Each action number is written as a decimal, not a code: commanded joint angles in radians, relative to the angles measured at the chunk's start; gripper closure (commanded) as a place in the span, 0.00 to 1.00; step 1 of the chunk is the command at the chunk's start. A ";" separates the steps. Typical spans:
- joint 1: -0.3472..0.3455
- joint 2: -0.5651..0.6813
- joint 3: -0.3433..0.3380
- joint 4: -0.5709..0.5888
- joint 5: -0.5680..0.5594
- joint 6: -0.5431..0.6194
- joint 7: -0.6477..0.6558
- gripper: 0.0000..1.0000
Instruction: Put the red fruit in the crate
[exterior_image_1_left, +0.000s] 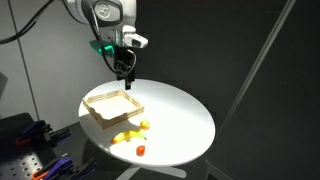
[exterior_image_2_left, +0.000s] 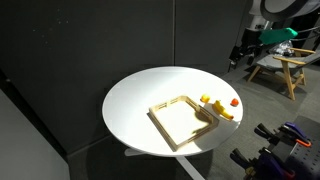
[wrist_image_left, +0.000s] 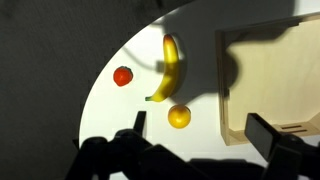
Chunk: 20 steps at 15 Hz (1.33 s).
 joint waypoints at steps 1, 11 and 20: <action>-0.014 0.083 -0.022 0.039 -0.041 0.034 0.023 0.00; -0.060 0.173 -0.137 0.061 -0.110 0.058 -0.114 0.00; -0.058 0.172 -0.152 0.052 -0.090 0.052 -0.123 0.00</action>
